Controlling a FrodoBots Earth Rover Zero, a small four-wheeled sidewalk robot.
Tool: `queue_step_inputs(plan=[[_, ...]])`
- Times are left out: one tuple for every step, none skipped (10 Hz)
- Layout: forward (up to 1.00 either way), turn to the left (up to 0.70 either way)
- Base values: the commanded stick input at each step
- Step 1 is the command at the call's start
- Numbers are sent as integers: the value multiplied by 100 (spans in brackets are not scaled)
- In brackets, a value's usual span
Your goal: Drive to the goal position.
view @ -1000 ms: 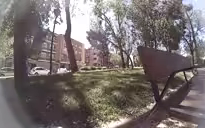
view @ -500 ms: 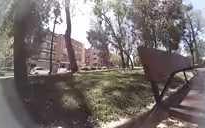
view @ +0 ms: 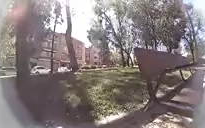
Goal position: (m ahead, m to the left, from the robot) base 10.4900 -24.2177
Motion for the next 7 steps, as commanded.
queue_step_inputs(plan=[[-70, 0], [-70, 0], [-70, 0], [-70, 0], [-70, 0], [-70, 0], [-70, 0]])
